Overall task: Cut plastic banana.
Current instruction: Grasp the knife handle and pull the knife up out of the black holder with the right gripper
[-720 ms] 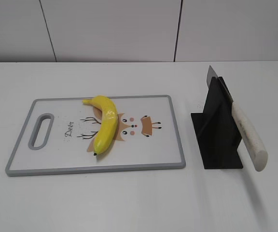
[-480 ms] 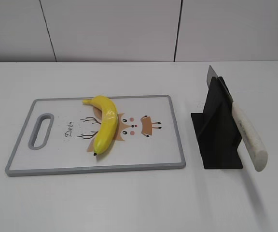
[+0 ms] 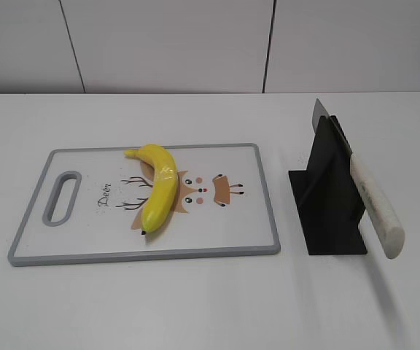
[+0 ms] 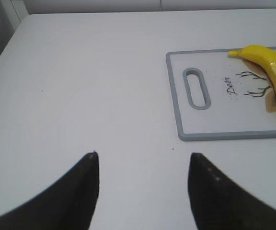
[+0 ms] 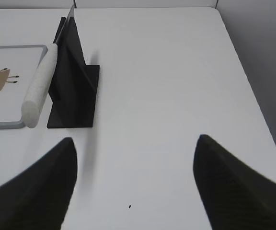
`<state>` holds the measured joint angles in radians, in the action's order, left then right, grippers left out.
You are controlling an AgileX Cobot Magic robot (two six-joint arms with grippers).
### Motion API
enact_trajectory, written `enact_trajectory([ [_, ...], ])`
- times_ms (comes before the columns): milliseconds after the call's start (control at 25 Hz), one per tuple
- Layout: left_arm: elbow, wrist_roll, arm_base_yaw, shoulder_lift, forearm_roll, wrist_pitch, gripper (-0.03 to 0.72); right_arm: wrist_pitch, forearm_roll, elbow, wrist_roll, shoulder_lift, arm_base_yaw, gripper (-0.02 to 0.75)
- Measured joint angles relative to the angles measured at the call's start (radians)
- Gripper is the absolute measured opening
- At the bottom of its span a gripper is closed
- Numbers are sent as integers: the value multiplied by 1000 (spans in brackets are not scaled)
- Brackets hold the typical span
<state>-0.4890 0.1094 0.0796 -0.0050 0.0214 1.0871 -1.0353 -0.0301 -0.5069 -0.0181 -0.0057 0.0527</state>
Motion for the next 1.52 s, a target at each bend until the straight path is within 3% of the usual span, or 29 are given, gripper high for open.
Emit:
enact_trajectory([
  [760,0,0,0,0,0,0,552,3,30,-53,0,32,0,575],
  [1160,0,0,0,0,0,0,552,-98,14,-225,-1,459,0,575],
  [1280,0,0,0,0,0,0,552,-132,-45,-266,-1,579,5,575],
  [1400,0,0,0,0,0,0,552,-129,-120,-298,-13,685,43,574],
  [1520,0,0,0,0,0,0,552,-124,-107,-335,-48,787,139,574],
])
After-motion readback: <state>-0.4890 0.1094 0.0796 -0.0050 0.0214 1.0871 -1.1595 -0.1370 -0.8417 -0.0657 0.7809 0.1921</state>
